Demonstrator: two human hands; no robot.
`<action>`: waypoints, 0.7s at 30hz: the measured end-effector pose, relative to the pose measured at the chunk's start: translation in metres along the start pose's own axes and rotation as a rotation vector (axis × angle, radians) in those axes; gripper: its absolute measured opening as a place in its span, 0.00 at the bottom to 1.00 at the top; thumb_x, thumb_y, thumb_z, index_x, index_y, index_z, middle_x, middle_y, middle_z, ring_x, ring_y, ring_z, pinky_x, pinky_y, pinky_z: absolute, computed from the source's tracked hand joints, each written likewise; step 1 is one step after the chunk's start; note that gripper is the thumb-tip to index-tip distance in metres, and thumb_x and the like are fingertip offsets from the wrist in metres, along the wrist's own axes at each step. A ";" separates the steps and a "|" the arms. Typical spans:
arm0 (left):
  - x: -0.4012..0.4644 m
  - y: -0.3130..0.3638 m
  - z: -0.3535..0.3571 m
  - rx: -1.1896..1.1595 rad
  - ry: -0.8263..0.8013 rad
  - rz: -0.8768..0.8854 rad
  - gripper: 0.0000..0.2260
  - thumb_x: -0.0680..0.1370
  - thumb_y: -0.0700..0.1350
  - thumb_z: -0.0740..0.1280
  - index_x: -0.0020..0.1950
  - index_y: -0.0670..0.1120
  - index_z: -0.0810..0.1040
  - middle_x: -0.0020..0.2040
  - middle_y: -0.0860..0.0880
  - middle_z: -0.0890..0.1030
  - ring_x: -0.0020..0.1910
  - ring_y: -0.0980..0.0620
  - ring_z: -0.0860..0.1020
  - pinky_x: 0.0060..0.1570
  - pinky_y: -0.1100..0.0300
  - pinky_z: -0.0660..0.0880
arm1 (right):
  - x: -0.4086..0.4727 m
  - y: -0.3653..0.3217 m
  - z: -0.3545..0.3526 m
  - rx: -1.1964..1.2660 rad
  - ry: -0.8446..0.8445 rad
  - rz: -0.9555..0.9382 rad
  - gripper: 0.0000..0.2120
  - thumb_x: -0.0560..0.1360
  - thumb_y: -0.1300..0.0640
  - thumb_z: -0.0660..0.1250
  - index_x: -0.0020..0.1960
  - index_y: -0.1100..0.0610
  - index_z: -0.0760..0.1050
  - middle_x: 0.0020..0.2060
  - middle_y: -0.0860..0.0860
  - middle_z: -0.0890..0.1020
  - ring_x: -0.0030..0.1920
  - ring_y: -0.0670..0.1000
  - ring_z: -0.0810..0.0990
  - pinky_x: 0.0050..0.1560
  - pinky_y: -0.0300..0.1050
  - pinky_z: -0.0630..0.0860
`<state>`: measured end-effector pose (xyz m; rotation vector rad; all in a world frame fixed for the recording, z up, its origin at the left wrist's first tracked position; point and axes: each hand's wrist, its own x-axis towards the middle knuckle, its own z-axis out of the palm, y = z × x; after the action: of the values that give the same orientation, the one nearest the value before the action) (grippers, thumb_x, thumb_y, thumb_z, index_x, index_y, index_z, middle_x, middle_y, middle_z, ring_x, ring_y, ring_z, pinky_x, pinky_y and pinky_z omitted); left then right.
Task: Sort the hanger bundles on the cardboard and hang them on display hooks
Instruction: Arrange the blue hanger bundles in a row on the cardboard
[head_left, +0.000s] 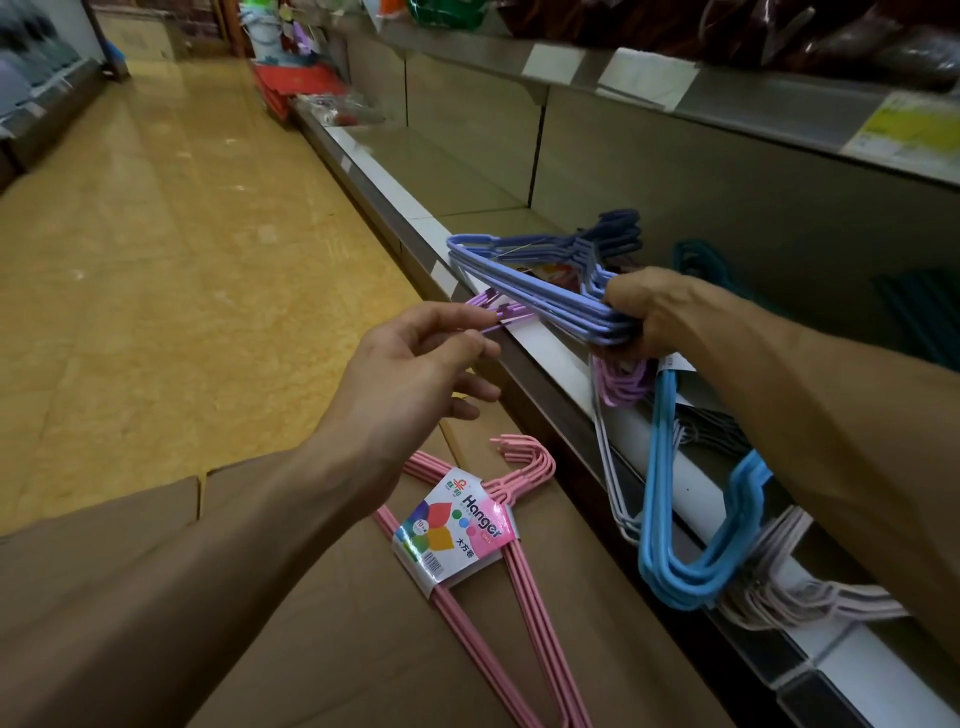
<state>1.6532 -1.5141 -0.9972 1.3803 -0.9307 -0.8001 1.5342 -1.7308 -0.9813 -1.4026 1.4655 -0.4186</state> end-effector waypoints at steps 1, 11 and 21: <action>-0.002 -0.001 -0.002 0.003 0.003 -0.004 0.08 0.81 0.41 0.64 0.58 0.48 0.80 0.47 0.49 0.83 0.41 0.50 0.84 0.40 0.59 0.79 | 0.002 0.002 0.000 0.088 0.003 0.002 0.16 0.86 0.59 0.53 0.42 0.61 0.71 0.36 0.58 0.76 0.32 0.53 0.74 0.28 0.45 0.78; -0.031 -0.005 -0.030 -0.030 0.119 -0.048 0.08 0.81 0.40 0.64 0.56 0.48 0.81 0.45 0.49 0.84 0.41 0.49 0.83 0.42 0.55 0.80 | 0.002 0.033 0.028 0.350 0.203 -0.203 0.05 0.79 0.74 0.59 0.54 0.70 0.71 0.49 0.68 0.76 0.30 0.64 0.81 0.19 0.48 0.76; -0.063 0.003 -0.082 -0.077 0.302 -0.063 0.08 0.80 0.41 0.65 0.58 0.47 0.80 0.49 0.46 0.82 0.41 0.47 0.82 0.39 0.55 0.79 | -0.065 0.025 0.072 0.456 -0.076 -0.280 0.12 0.79 0.71 0.62 0.62 0.72 0.69 0.47 0.70 0.81 0.34 0.63 0.83 0.23 0.49 0.80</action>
<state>1.6989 -1.4215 -0.9961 1.4208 -0.6188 -0.6454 1.5672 -1.6394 -1.0043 -1.2345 1.0287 -0.8115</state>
